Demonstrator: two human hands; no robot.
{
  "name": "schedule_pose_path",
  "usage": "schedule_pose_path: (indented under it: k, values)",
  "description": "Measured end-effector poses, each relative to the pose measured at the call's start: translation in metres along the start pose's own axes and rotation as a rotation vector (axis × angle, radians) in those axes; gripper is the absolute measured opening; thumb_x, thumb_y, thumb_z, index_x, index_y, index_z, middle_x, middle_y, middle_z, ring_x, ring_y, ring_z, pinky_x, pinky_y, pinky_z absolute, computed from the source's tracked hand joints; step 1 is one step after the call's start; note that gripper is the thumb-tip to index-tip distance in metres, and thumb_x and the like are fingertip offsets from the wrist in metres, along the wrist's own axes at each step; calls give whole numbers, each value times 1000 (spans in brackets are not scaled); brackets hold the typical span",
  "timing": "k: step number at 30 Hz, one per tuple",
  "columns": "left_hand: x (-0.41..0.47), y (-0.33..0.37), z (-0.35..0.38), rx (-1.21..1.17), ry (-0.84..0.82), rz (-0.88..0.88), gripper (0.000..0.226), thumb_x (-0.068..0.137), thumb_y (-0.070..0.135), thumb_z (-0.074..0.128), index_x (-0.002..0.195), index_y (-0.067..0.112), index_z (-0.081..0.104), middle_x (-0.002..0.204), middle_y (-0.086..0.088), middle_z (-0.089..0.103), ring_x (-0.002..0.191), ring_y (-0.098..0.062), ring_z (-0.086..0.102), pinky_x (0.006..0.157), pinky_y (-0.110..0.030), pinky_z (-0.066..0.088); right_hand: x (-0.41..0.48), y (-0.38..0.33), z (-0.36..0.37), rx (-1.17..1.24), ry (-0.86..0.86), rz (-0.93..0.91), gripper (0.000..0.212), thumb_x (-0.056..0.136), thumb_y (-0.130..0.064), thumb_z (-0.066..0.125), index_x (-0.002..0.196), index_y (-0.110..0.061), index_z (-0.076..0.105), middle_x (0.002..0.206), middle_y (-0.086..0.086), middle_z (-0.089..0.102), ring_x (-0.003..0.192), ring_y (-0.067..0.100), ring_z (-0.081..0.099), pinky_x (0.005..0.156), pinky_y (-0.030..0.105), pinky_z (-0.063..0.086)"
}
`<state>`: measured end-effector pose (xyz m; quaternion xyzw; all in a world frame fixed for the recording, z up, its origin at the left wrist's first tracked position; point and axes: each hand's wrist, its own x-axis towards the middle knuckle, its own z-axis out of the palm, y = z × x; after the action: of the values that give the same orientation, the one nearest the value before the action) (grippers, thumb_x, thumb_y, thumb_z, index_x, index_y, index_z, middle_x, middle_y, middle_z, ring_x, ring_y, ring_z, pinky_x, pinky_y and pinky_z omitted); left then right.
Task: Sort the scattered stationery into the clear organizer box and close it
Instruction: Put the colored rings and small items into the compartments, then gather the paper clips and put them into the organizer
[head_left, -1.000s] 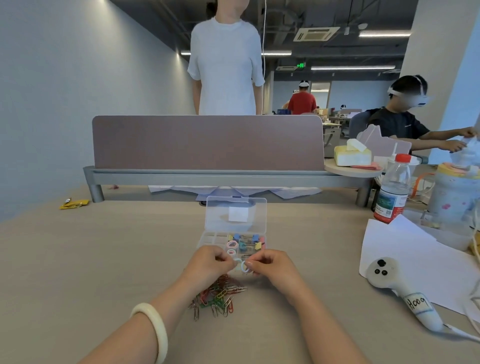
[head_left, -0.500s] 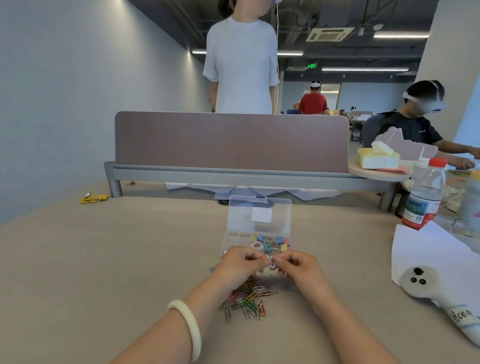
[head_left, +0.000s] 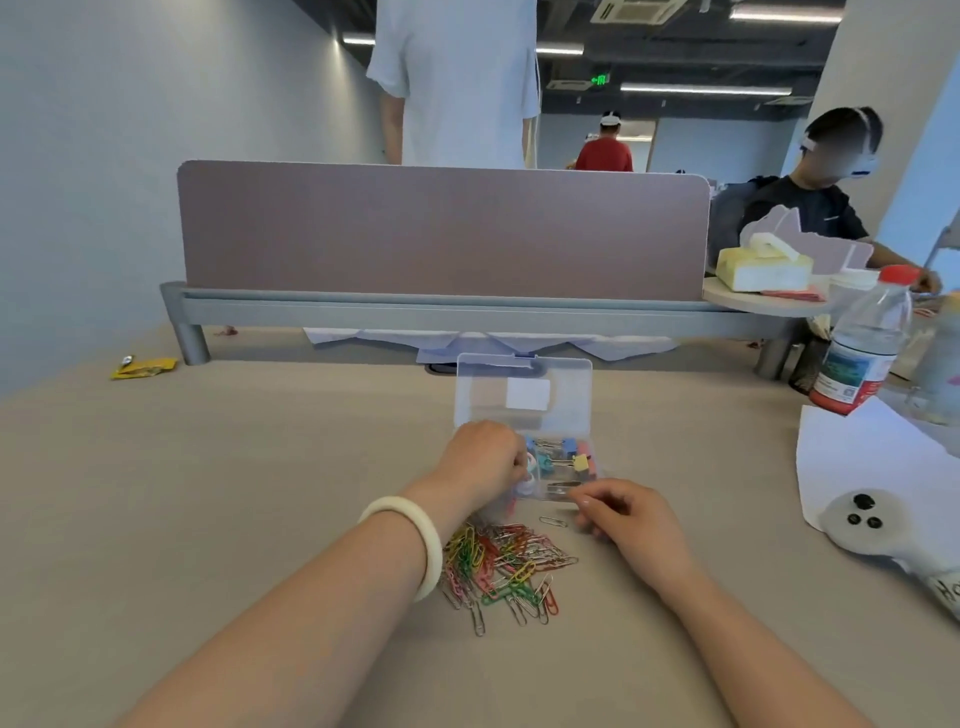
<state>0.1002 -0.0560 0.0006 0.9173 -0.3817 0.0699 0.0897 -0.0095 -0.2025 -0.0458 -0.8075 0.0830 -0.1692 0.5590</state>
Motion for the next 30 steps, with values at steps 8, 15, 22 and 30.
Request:
schedule_pose_path:
  k: [8, 15, 22, 30]
  values:
    - [11, -3, 2, 12, -76, 74, 15, 82, 18, 57, 79, 11, 70, 91, -9, 69, 86, -28, 58, 68, -32, 39, 0, -2, 1, -24, -18, -9, 19, 85, -10, 61, 75, -25, 68, 61, 0, 64, 55, 9, 52, 56, 16, 46]
    - [7, -7, 1, -38, -118, 119, 20, 86, 20, 55, 89, 9, 72, 101, -9, 66, 97, -29, 53, 78, -37, 43, -3, -3, -1, -38, -10, -13, 20, 85, -12, 61, 75, -27, 67, 63, 2, 65, 56, 11, 52, 57, 16, 46]
    - [-9, -9, -7, -134, -20, 110, 24, 89, 22, 51, 106, 14, 67, 107, -8, 65, 101, -26, 51, 83, -35, 41, -1, 1, -7, -272, 111, -84, 11, 83, -14, 63, 82, -21, 71, 75, -11, 62, 71, 3, 56, 66, 9, 41]
    - [-82, -44, -3, -305, -61, -123, 64, 65, 66, 60, 114, 24, 61, 102, 1, 54, 96, -17, 50, 88, -32, 44, -5, -5, -5, -714, -39, -67, 28, 84, -43, 57, 104, -26, 68, 93, -4, 52, 100, 20, 49, 89, 37, 43]
